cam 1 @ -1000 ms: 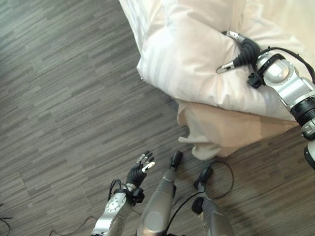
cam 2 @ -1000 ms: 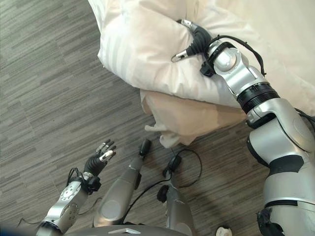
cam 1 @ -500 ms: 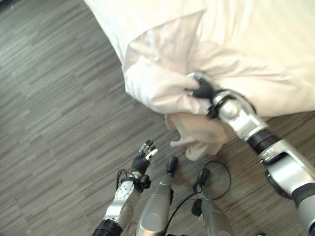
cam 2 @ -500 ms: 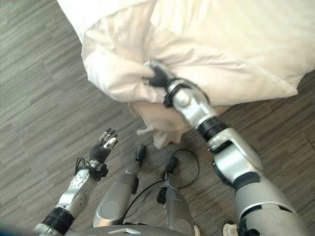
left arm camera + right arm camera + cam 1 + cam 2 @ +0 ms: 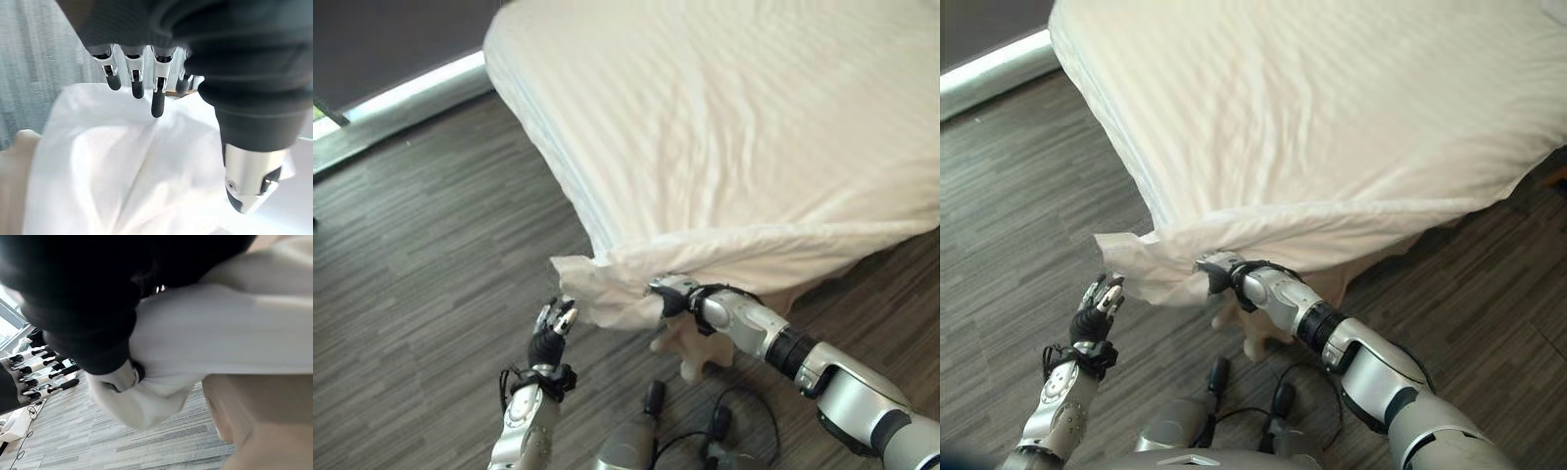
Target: Making the bed.
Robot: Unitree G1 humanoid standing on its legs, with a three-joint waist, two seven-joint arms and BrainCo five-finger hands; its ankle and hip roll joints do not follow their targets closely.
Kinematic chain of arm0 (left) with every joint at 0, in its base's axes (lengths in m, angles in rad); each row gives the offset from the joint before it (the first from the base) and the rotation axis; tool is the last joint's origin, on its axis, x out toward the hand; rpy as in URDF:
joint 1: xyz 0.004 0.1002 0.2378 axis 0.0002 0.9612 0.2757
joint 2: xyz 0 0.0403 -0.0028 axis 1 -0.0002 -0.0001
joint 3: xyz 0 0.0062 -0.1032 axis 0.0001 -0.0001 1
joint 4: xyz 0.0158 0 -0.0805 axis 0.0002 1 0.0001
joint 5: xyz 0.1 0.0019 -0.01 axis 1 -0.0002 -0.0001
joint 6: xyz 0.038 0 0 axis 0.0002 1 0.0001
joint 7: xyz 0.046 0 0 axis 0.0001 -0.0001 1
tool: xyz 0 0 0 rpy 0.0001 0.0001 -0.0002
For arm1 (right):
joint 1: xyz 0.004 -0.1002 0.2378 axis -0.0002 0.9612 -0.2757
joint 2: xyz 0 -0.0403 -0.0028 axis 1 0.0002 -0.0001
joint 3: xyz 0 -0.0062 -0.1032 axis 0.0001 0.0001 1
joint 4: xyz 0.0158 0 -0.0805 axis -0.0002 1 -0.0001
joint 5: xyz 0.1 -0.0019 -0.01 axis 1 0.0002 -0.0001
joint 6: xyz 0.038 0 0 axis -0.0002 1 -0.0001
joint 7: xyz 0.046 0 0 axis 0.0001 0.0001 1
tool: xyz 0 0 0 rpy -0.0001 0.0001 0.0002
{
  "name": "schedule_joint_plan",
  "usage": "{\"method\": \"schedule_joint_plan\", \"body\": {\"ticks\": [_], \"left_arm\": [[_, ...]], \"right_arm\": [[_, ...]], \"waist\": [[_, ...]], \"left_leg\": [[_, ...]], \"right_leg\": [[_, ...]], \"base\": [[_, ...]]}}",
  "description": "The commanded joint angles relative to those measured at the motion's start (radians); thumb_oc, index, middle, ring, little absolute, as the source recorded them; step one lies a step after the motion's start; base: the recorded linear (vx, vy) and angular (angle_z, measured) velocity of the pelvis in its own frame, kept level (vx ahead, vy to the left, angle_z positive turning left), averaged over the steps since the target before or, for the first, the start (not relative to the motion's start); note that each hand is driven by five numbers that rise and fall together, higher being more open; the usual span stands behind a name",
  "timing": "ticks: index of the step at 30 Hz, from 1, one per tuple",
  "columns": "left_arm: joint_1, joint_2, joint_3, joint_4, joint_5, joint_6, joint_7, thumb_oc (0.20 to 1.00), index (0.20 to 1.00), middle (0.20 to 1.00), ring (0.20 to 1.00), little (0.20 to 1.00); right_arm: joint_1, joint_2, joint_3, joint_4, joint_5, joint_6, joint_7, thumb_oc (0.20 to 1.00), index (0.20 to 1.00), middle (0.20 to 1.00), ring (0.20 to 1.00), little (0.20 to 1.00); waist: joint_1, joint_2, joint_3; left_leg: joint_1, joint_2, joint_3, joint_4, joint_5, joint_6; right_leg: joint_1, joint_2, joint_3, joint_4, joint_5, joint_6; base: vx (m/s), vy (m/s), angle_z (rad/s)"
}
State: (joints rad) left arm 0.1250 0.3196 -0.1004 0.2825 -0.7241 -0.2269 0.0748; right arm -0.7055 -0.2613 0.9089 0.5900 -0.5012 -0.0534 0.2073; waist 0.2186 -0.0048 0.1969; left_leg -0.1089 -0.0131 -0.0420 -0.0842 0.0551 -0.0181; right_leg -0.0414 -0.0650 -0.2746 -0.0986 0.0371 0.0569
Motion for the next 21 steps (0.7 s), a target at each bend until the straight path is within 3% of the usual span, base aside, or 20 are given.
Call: {"method": "schedule_joint_plan", "body": {"ticks": [1,3,4,5,9,14,15,17,21], "left_arm": [[-0.023,0.065,0.012,-0.024,0.031,-0.019,-0.008,1.0,1.0,1.0,1.0,1.0],[-0.02,0.062,0.007,-0.012,0.02,-0.004,-0.022,1.0,1.0,1.0,1.0,1.0],[-0.023,0.062,0.006,-0.012,0.022,-0.002,-0.024,1.0,1.0,1.0,1.0,1.0],[-0.023,0.062,0.005,-0.012,0.022,-0.002,-0.024,1.0,1.0,1.0,1.0,1.0],[-0.012,0.058,0.013,-0.018,0.009,0.009,-0.036,1.0,1.0,1.0,1.0,1.0],[0.012,0.06,0.046,-0.029,0.005,0.023,-0.076,1.0,1.0,1.0,1.0,1.0],[0.013,0.059,0.044,-0.029,0.005,0.023,-0.076,1.0,1.0,1.0,1.0,1.0],[0.027,0.059,0.053,-0.032,-0.001,0.02,-0.1,1.0,1.0,1.0,1.0,1.0],[0.046,0.063,0.055,-0.035,0.001,0.023,-0.121,1.0,1.0,1.0,1.0,1.0]], "right_arm": [[0.156,0.154,0.165,0.021,0.09,-0.061,0.16,0.2,0.2,0.2,0.2,0.2],[0.159,0.159,0.137,0.067,0.125,-0.031,0.156,0.2,0.2,0.2,0.2,0.2],[0.169,0.15,0.117,0.078,0.155,-0.021,0.14,0.824,0.824,0.824,0.824,0.824],[0.17,0.149,0.117,0.078,0.156,-0.021,0.14,1.0,1.0,1.0,1.0,1.0],[0.242,0.063,0.019,0.114,0.28,0.016,0.119,1.0,1.0,1.0,1.0,1.0],[0.452,-0.232,-0.193,0.073,0.365,0.01,0.142,1.0,1.0,1.0,1.0,1.0],[0.456,-0.236,-0.195,0.069,0.365,0.011,0.144,1.0,1.0,1.0,1.0,1.0],[0.589,-0.347,-0.282,0.054,0.384,0.002,0.183,1.0,1.0,1.0,1.0,1.0],[0.728,-0.426,-0.398,0.113,0.356,0.01,0.189,1.0,1.0,1.0,1.0,1.0]], "waist": [[0.03,-0.054,0.018],[0.024,-0.062,-0.01],[0.02,-0.063,-0.015],[0.021,-0.063,-0.015],[-0.006,-0.072,-0.038],[-0.072,-0.076,-0.059],[-0.071,-0.074,-0.06],[-0.095,-0.077,-0.07],[-0.116,-0.075,-0.08]], "left_leg": [[0.015,-0.002,-0.027,-0.002,0.006,0.021],[0.033,0.002,-0.023,-0.002,0.0,0.02],[0.037,0.003,-0.02,-0.002,-0.001,0.02],[0.038,0.003,-0.02,-0.002,-0.001,0.02],[0.05,0.008,-0.005,-0.003,-0.004,0.018],[0.07,0.015,0.018,-0.003,-0.013,0.014],[0.07,0.015,0.017,-0.003,-0.014,0.014],[0.079,0.016,0.023,-0.003,-0.018,0.012],[0.086,0.015,0.023,-0.003,-0.025,0.011]], "right_leg": [[-0.013,-0.082,0.061,0.085,0.008,0.06],[0.008,-0.079,0.063,0.076,0.006,0.059],[0.013,-0.077,0.065,0.073,0.007,0.06],[0.013,-0.077,0.065,0.073,0.007,0.06],[0.02,-0.073,0.078,0.066,0.011,0.059],[0.025,-0.07,0.095,0.064,0.018,0.064],[0.026,-0.07,0.095,0.063,0.018,0.064],[0.032,-0.07,0.097,0.061,0.018,0.066],[0.041,-0.071,0.095,0.057,0.018,0.07]], "base": [[0.03,-0.031,0.02],[0.06,-0.026,0.02],[0.04,-0.003,0.01],[0.0,0.0,0.0],[0.02,-0.001,-0.01],[0.04,0.01,-0.08],[0.04,0.004,-0.29],[0.05,-0.004,-0.18],[0.04,-0.002,-0.04]]}}
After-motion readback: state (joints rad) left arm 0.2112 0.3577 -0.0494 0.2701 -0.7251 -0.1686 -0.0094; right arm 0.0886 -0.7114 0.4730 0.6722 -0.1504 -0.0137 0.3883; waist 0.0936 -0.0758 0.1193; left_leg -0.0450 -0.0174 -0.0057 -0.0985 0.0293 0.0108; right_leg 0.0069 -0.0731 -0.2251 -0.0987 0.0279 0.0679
